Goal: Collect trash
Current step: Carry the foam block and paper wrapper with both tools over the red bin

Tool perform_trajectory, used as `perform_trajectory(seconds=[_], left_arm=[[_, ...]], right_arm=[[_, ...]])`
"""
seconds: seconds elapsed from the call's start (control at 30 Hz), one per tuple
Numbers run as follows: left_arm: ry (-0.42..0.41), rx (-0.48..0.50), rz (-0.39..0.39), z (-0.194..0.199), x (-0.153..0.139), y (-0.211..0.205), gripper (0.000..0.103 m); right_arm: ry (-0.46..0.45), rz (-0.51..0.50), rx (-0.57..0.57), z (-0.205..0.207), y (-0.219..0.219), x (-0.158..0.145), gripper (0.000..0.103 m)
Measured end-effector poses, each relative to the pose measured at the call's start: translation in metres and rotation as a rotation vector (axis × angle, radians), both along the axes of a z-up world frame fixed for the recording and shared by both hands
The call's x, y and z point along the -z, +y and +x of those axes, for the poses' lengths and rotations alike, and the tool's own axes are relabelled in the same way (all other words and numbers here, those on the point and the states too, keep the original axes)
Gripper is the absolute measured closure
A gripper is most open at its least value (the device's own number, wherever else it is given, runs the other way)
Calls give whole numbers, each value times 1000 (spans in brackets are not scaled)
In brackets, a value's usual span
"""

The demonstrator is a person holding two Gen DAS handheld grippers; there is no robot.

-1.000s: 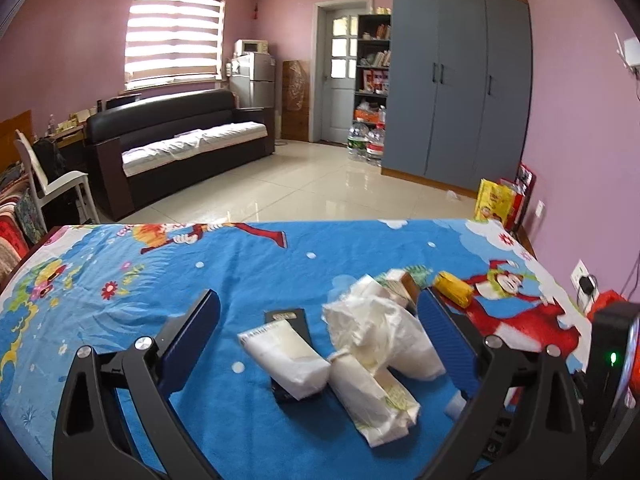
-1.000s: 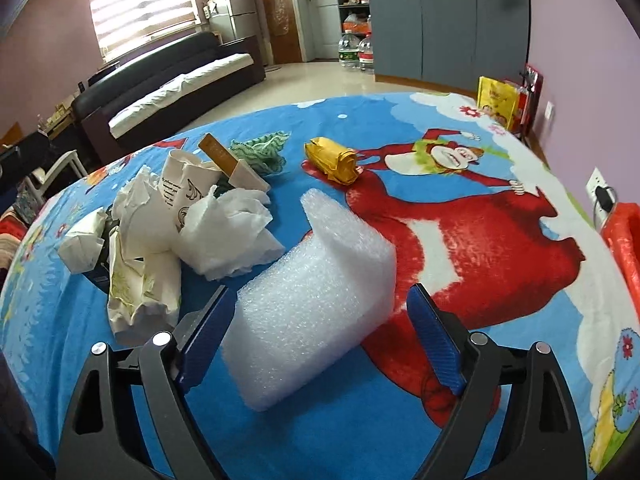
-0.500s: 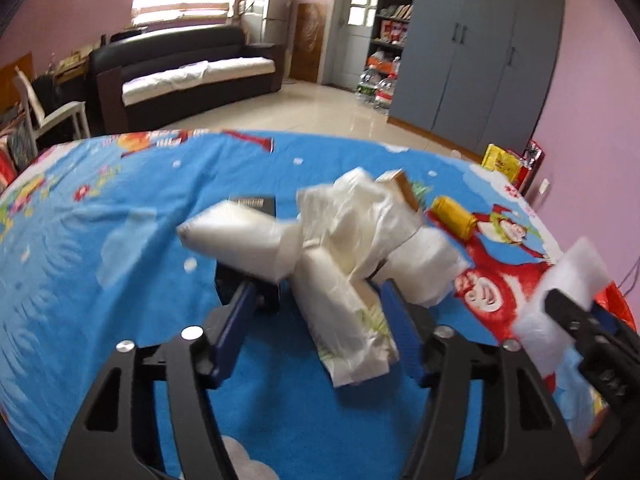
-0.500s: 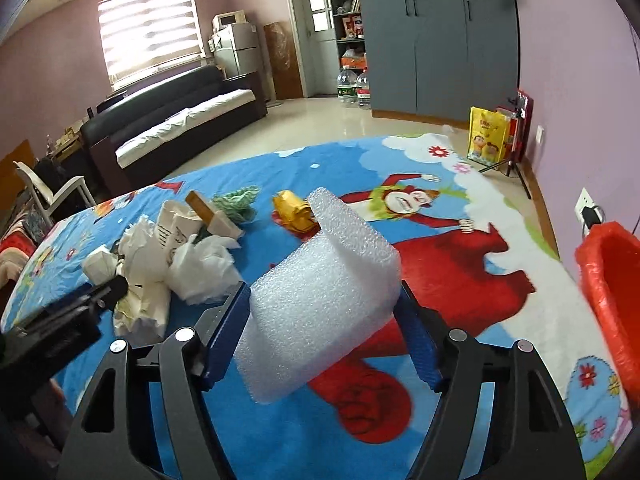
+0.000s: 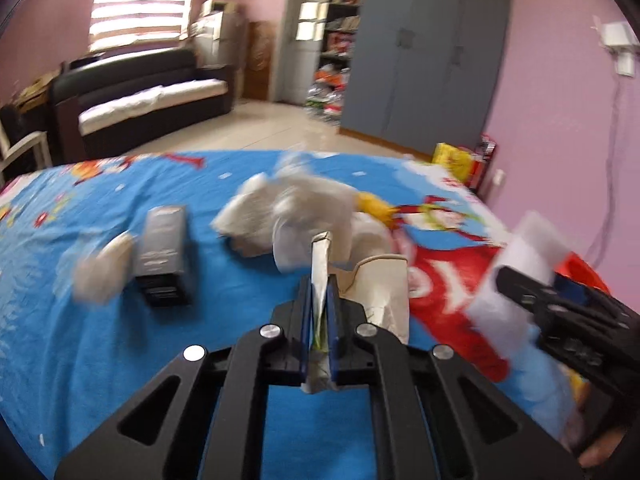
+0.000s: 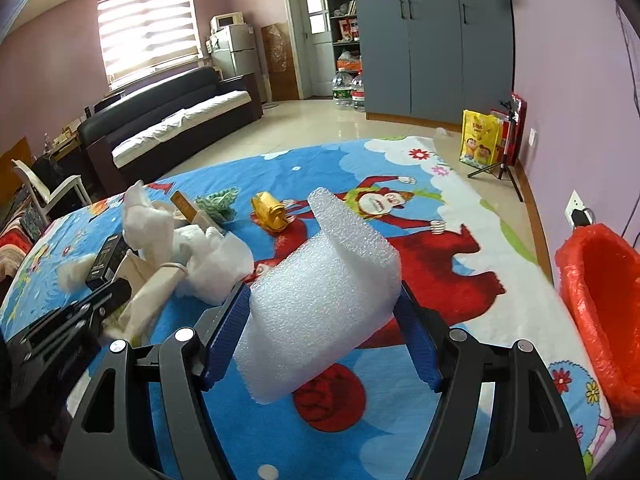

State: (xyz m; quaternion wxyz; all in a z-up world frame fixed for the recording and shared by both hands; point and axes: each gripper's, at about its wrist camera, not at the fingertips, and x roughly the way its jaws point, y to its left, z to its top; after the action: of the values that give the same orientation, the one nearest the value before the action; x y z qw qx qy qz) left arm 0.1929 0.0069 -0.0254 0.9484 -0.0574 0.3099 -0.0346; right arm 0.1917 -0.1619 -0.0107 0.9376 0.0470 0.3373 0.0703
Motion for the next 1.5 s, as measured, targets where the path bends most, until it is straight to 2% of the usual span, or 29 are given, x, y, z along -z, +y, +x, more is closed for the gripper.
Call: perform_trajectory(seconds=[0.2, 0.5, 0.77, 1.17, 1.37, 1.5], left_arm=[[-113, 37, 31, -6, -28, -29, 96], [-174, 93, 51, -5, -39, -55, 96], [-231, 185, 61, -6, -49, -107, 96], [-211, 269, 69, 1, -43, -174, 95], [-154, 387, 78, 6, -32, -222, 95], [-157, 434, 61, 8, -30, -253, 95]], right_arm=[[-26, -10, 22, -8, -20, -6, 34], [-82, -49, 74, -26, -64, -16, 34], [-107, -48, 155, -34, -104, -21, 34], [-125, -67, 271, -57, -172, -27, 34], [-122, -84, 334, -67, -208, -25, 34], [-112, -107, 394, -72, -237, -21, 34]])
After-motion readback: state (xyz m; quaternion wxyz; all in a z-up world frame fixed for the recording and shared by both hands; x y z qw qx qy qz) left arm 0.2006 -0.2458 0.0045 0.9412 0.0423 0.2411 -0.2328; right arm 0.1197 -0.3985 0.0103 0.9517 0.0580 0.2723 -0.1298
